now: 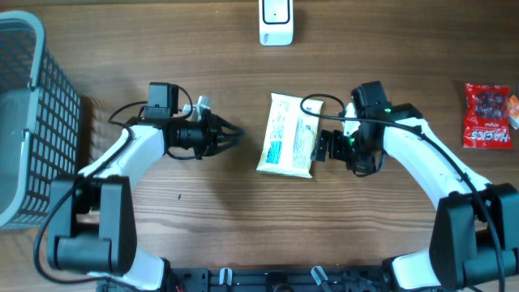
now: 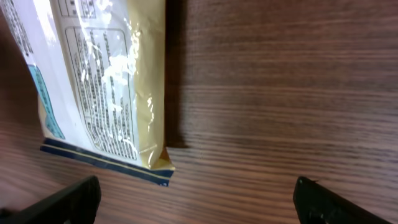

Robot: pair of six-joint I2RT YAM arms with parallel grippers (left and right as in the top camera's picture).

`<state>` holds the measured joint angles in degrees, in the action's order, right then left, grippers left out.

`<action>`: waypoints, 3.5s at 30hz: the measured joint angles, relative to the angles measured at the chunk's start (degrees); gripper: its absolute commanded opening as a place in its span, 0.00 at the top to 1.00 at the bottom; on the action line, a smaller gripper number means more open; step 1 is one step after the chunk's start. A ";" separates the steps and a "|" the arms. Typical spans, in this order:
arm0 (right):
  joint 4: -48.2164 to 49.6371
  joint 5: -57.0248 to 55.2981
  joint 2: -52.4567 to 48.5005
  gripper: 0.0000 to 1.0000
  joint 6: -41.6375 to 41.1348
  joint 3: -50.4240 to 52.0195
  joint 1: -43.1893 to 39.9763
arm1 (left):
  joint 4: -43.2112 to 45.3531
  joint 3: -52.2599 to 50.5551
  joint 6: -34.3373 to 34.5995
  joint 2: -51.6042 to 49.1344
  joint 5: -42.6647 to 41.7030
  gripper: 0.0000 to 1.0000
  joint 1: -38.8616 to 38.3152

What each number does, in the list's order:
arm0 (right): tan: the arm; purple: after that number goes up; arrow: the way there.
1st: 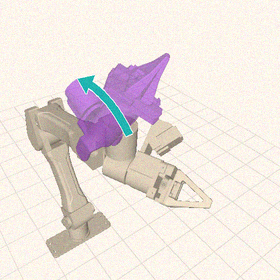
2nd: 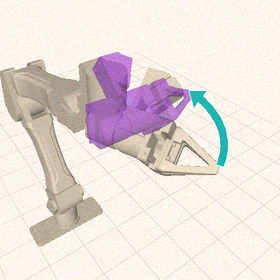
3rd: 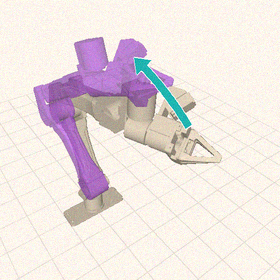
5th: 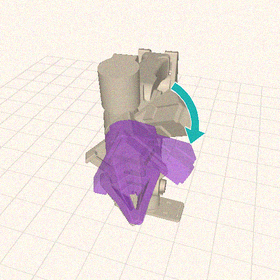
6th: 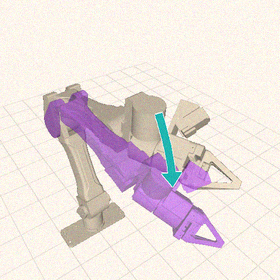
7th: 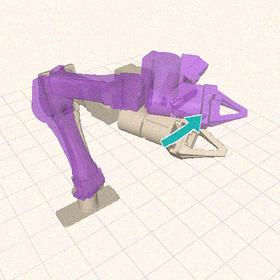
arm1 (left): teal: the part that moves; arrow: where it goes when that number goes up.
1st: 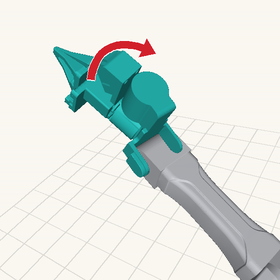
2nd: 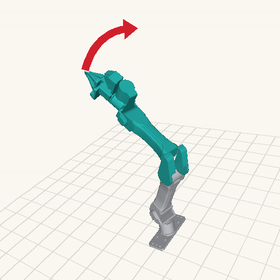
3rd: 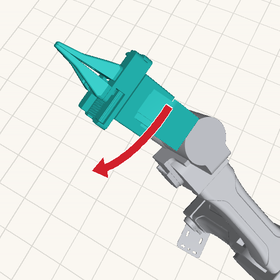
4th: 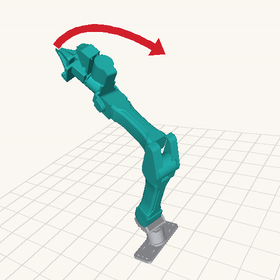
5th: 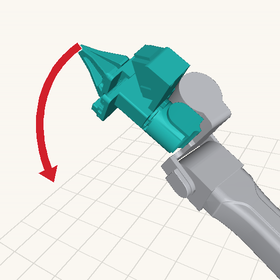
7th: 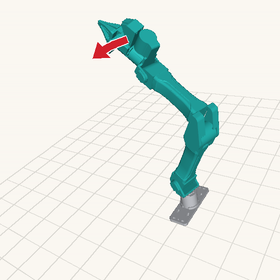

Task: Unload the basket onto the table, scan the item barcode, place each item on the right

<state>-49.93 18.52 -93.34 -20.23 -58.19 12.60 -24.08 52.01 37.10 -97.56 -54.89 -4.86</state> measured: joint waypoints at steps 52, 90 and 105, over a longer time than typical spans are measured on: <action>10.29 -4.61 -15.12 0.96 -8.24 -5.70 1.36 | 8.83 5.07 -2.08 -15.89 0.83 0.37 -18.08; -11.56 -16.61 -16.70 0.95 -3.93 -20.83 1.73 | -38.71 21.99 -0.87 7.56 58.03 0.96 -22.18; -9.18 -17.11 -16.70 0.95 -3.93 -20.83 0.52 | -49.88 25.44 -1.73 -0.02 78.99 0.96 -29.97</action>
<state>-59.11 1.41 -110.04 -24.16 -79.02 13.13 -73.95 77.45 35.38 -97.58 24.10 -34.83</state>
